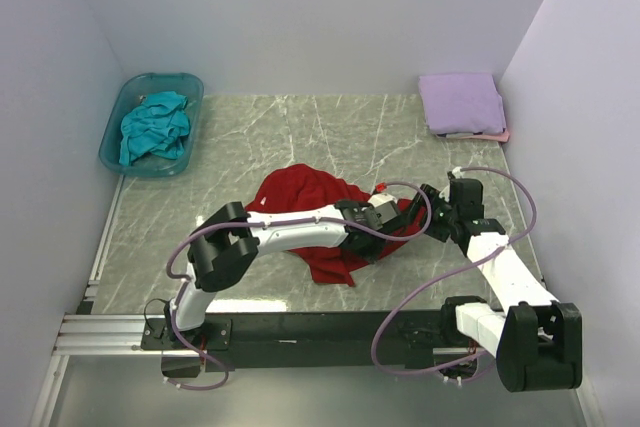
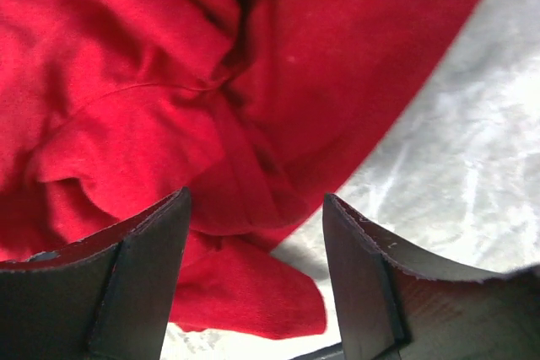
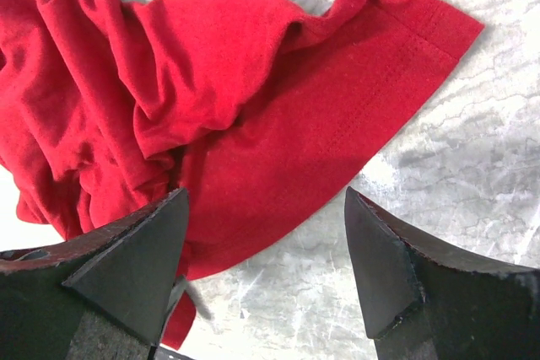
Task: Fold and stack the t-shirts
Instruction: Flatten the tshirt out
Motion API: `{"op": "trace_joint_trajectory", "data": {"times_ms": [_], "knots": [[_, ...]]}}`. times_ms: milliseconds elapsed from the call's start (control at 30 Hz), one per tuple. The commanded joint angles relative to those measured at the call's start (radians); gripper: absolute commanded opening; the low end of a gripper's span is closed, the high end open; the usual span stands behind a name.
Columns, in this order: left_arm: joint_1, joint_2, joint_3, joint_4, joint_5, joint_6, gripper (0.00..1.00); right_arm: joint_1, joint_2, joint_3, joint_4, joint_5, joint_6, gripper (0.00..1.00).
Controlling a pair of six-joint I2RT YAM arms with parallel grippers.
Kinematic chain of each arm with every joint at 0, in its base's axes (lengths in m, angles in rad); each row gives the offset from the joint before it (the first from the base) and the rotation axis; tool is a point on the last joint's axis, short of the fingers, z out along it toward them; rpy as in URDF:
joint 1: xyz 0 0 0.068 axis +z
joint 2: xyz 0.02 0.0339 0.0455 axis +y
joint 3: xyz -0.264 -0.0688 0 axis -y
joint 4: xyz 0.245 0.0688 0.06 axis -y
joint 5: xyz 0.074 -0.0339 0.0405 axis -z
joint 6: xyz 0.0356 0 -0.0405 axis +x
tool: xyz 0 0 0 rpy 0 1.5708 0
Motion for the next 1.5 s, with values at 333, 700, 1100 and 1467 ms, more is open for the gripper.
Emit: {"op": "trace_joint_trajectory", "data": {"times_ms": [333,700,1100,1467], "knots": [[-0.006,0.012,0.027,-0.04,-0.089,-0.017,0.36,-0.01,0.025,-0.009,0.053,-0.02,0.002,0.8],[0.119,-0.241,-0.035,-0.08,-0.209,0.022,0.01,-0.01,0.104,0.005,0.087,-0.047,0.017,0.8],[0.434,-0.448,-0.051,0.036,-0.206,0.254,0.01,-0.003,0.189,0.083,0.087,-0.064,0.005,0.71],[0.543,-0.491,-0.14,0.28,-0.155,0.418,0.01,0.082,0.256,0.177,0.097,0.002,-0.018,0.7]]}}
